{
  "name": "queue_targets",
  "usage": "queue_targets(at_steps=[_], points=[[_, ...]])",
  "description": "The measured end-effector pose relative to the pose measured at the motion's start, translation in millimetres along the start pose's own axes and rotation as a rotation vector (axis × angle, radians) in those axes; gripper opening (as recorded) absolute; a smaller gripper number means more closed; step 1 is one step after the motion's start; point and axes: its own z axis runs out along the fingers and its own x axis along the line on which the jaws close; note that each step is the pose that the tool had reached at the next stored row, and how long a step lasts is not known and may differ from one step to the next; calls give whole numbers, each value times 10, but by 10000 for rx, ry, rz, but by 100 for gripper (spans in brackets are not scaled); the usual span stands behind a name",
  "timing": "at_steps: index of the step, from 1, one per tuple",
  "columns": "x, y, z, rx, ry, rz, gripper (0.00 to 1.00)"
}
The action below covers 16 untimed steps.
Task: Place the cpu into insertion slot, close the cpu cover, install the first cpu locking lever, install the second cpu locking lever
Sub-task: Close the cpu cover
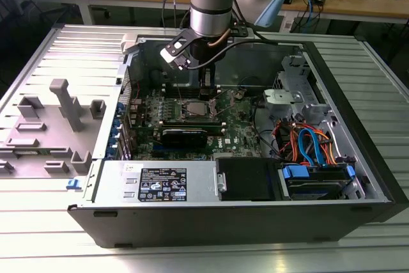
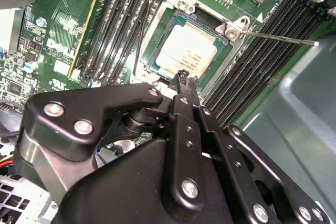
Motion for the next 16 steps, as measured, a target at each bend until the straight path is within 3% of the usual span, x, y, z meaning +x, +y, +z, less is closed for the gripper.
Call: queue_targets(at_steps=[4,6,9,13,16], points=[[-2,0,-36,0,-2,-41,11],[-2,1,-41,-16,-2,-373,11],[-7,1,-142,-24,0,-509,11],[-7,3,-152,-26,1,-528,11],[-7,68,-152,-25,0,-529,11]])
